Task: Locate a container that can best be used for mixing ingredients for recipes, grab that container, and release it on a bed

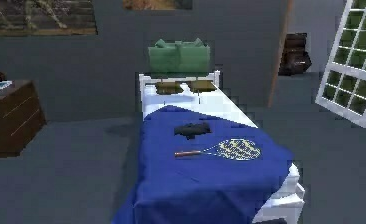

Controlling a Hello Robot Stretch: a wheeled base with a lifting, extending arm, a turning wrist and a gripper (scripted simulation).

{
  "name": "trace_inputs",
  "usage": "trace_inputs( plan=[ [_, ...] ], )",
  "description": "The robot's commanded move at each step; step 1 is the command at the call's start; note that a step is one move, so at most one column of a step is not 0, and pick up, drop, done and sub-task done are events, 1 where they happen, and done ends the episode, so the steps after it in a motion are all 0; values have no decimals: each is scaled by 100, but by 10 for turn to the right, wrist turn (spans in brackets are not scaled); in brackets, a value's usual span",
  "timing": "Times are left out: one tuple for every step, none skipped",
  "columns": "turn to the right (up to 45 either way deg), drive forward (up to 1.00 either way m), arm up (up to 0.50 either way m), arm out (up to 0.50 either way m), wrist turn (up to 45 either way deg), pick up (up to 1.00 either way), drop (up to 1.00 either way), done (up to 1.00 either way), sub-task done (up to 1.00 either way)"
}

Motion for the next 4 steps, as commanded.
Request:
trace_inputs(
  plan=[
    [450,0,0,0,0,0,0,0,0],
    [330,0,0,0,0,0,0,0,0],
    [0,100,0,0,0,0,0,0,0],
    [30,0,0,0,0,0,0,0,0]
  ],
)
